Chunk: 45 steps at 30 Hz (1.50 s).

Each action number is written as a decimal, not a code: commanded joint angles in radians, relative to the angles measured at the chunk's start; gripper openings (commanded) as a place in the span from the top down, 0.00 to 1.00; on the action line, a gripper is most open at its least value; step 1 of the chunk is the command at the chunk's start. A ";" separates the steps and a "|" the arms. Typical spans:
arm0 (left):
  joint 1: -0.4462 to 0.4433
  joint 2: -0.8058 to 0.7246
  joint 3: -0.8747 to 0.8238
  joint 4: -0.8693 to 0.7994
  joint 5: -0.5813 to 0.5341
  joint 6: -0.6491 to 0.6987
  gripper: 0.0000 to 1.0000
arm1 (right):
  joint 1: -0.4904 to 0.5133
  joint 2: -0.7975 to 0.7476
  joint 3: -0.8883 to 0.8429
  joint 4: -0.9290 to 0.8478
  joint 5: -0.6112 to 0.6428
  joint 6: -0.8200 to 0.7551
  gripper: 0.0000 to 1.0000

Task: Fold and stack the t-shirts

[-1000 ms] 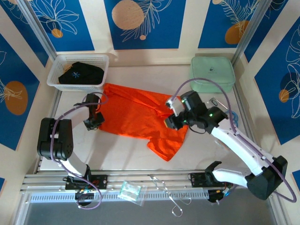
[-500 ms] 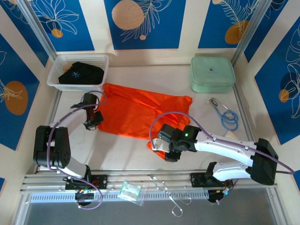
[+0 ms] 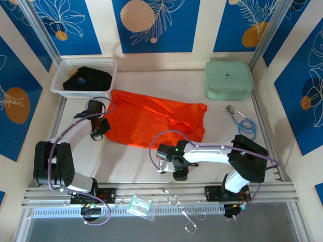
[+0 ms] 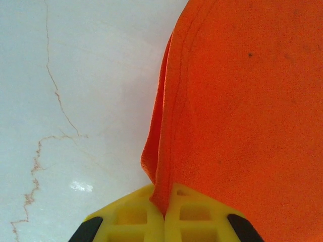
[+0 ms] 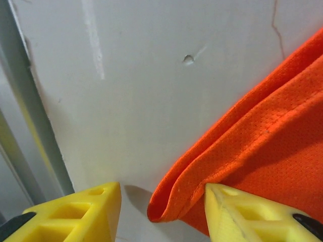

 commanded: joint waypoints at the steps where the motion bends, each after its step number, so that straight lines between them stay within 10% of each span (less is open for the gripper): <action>1: -0.005 -0.027 -0.011 -0.030 -0.017 0.024 1.00 | 0.007 0.031 0.014 0.003 0.008 -0.015 0.52; 13: -0.005 -0.037 -0.012 -0.051 -0.031 0.019 1.00 | 0.001 0.089 0.025 0.039 0.053 -0.008 1.00; 29: -0.005 -0.163 0.062 -0.218 -0.120 -0.043 1.00 | -0.047 -0.387 -0.018 0.017 0.211 0.043 1.00; 45: 0.000 0.217 0.443 -0.263 -0.187 0.009 1.00 | -0.411 -0.411 0.061 0.146 0.287 0.125 1.00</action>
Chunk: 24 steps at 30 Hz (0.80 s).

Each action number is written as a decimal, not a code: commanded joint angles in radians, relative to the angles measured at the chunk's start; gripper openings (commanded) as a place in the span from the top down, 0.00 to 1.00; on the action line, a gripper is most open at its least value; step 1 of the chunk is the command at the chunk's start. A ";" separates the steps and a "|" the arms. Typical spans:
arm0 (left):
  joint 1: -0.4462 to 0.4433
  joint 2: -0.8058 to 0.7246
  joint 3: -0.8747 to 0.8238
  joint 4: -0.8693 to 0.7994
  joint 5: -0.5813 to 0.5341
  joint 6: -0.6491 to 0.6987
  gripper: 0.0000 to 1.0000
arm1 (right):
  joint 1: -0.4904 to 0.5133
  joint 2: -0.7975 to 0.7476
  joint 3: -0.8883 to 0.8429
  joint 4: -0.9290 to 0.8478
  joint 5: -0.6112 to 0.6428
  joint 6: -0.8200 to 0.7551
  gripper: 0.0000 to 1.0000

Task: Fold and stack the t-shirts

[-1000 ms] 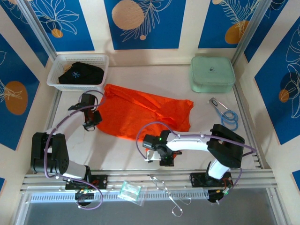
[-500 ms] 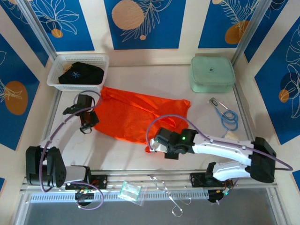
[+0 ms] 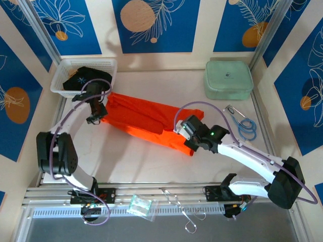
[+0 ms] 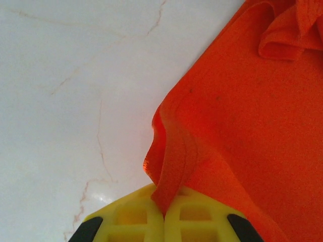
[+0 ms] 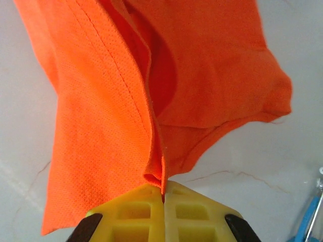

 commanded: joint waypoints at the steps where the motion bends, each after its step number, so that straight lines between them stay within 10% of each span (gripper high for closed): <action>1: 0.000 0.076 0.084 -0.035 -0.032 0.032 1.00 | -0.049 0.013 0.033 0.064 0.000 0.030 1.00; 19: -0.005 0.438 0.476 -0.134 -0.067 0.105 1.00 | -0.229 0.322 0.127 0.247 -0.098 -0.171 1.00; 24: -0.011 0.499 0.542 -0.153 -0.069 0.118 0.80 | -0.247 0.403 0.159 0.279 -0.131 -0.203 1.00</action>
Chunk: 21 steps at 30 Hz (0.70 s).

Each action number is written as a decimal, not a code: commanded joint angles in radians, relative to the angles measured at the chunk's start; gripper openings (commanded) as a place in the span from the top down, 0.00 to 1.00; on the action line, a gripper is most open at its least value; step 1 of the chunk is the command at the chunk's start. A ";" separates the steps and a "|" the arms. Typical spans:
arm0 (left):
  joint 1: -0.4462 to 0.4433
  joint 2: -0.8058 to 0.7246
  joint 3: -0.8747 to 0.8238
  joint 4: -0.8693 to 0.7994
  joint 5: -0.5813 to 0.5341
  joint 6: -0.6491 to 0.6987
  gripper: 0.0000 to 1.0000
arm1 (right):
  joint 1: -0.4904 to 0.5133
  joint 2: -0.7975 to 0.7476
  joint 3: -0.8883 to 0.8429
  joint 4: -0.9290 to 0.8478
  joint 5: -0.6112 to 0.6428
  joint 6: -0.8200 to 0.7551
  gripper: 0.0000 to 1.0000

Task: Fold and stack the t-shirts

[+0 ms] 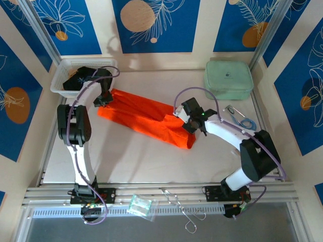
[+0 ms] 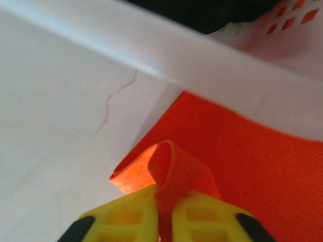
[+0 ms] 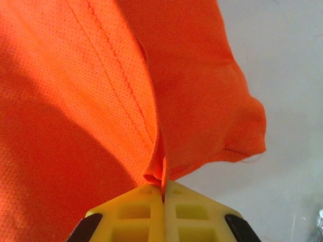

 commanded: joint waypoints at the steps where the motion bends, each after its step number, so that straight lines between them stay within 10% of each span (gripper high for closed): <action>1: -0.008 0.040 0.055 -0.048 -0.025 0.018 0.78 | -0.012 0.039 0.044 0.039 -0.047 -0.045 1.00; 11: -0.015 0.065 0.097 -0.058 -0.026 0.024 0.51 | -0.053 0.150 0.101 0.041 -0.002 0.021 0.95; 17: -0.040 -0.009 0.061 -0.058 -0.017 0.039 0.31 | -0.080 0.151 0.133 0.017 0.062 0.175 0.00; 21: -0.064 -0.085 0.023 -0.060 -0.005 0.048 0.21 | -0.088 0.103 0.147 -0.029 0.107 0.320 0.01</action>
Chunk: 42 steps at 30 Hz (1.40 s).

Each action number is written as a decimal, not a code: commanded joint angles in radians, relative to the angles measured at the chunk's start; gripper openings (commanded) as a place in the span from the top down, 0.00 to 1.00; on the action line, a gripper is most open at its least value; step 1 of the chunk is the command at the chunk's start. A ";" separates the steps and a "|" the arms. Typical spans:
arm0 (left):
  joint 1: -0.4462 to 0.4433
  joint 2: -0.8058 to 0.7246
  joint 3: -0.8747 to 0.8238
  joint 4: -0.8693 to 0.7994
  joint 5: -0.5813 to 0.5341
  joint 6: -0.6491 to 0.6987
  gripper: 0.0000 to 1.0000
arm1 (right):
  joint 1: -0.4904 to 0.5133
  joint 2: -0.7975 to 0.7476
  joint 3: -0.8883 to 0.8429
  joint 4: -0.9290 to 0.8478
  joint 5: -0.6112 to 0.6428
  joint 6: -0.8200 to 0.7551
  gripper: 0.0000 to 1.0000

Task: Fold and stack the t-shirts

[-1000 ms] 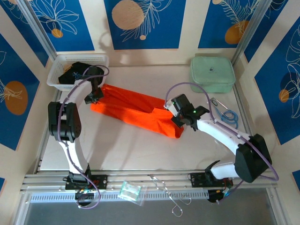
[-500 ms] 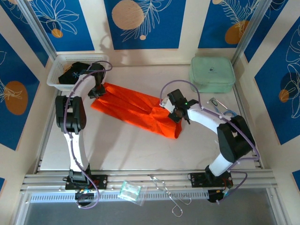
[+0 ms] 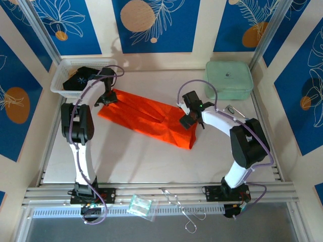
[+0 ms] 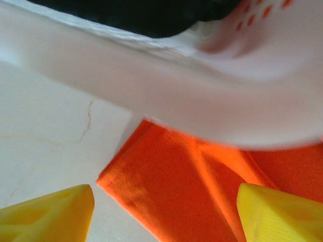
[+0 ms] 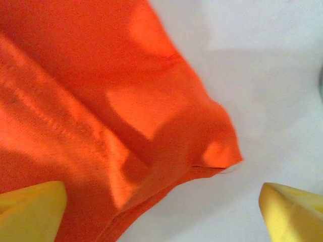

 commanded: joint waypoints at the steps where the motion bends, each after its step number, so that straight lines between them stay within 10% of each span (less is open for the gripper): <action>1: -0.027 -0.118 -0.027 -0.031 0.011 0.019 0.18 | -0.010 -0.065 0.036 -0.074 0.052 0.201 0.01; 4: -0.043 -0.187 -0.069 -0.024 0.019 0.032 0.00 | -0.022 -0.132 0.050 -0.178 0.004 0.386 0.01; 9: -0.056 -0.255 -0.172 0.012 0.062 0.044 0.01 | -0.019 -0.280 -0.020 -0.295 -0.272 0.691 0.07; 12: -0.057 -0.215 -0.205 0.024 0.081 0.039 0.17 | -0.002 -0.368 -0.145 -0.221 -0.473 0.834 0.40; 14: -0.056 -0.172 -0.210 0.043 0.096 0.033 0.35 | 0.005 -0.402 -0.212 -0.166 -0.548 0.915 0.97; 15: -0.057 -0.146 -0.209 0.057 0.100 0.031 0.43 | 0.012 -0.413 -0.240 -0.140 -0.570 0.951 1.00; 26: -0.068 0.068 -0.108 0.078 0.067 0.027 0.55 | 0.017 -0.256 -0.283 -0.019 -0.555 1.040 1.00; 42: -0.228 -0.003 -0.334 0.029 -0.107 -0.001 0.54 | -0.149 0.060 -0.114 -0.062 -0.506 0.893 1.00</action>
